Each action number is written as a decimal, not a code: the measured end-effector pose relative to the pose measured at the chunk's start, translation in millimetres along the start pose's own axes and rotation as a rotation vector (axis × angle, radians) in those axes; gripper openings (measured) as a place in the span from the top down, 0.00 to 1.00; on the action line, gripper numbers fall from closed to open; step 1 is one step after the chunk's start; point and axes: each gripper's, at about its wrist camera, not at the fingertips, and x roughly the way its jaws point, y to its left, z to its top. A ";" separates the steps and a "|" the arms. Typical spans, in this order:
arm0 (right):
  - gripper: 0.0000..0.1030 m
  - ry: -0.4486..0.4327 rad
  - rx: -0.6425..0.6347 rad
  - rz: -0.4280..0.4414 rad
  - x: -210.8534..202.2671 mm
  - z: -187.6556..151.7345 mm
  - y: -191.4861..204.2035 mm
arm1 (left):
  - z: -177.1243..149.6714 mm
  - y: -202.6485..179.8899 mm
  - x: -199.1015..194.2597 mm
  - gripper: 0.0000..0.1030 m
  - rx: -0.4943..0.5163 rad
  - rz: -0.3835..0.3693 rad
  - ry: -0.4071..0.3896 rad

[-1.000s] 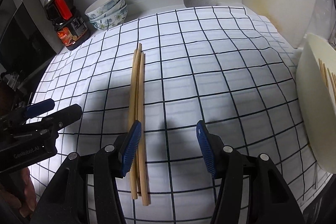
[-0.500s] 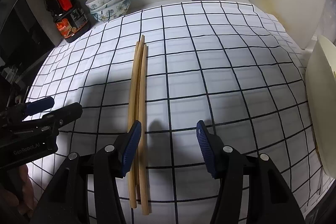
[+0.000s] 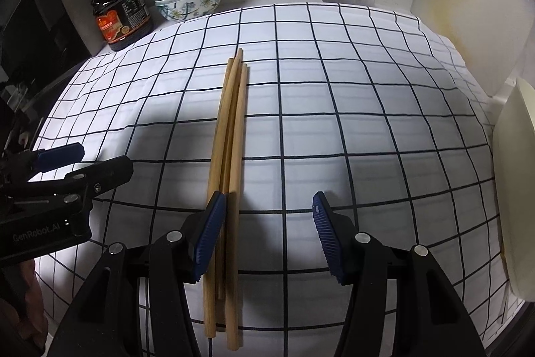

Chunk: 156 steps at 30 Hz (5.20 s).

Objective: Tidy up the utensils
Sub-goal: 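Lower the right tool onto the last two chopsticks, then close the right tool on one wooden chopstick on the cloth, then carry the chopstick in the right tool over the white basin, then open the right tool to drop the chopstick into the basin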

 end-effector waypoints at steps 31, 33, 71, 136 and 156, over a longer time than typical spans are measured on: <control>0.49 -0.032 -0.059 -0.048 -5.9 -0.4 -18.8 | 7.1 -40.6 18.6 0.21 0.041 -0.029 -0.003; 0.49 -0.035 -0.054 -0.046 -5.4 0.1 -20.7 | 7.1 -40.7 18.9 0.21 0.039 -0.032 -0.007; 0.49 -0.040 -0.058 -0.068 9.8 12.6 -44.0 | 6.9 -36.1 33.9 0.21 0.044 0.055 -0.039; 0.94 -0.098 0.654 -0.167 -127.9 -70.6 -368.3 | 48.3 -414.5 -7.0 0.93 0.510 -0.407 0.076; 0.74 -0.179 0.644 -0.217 -166.7 -73.9 -356.1 | 74.1 -380.5 -42.7 0.24 0.426 -0.320 -0.048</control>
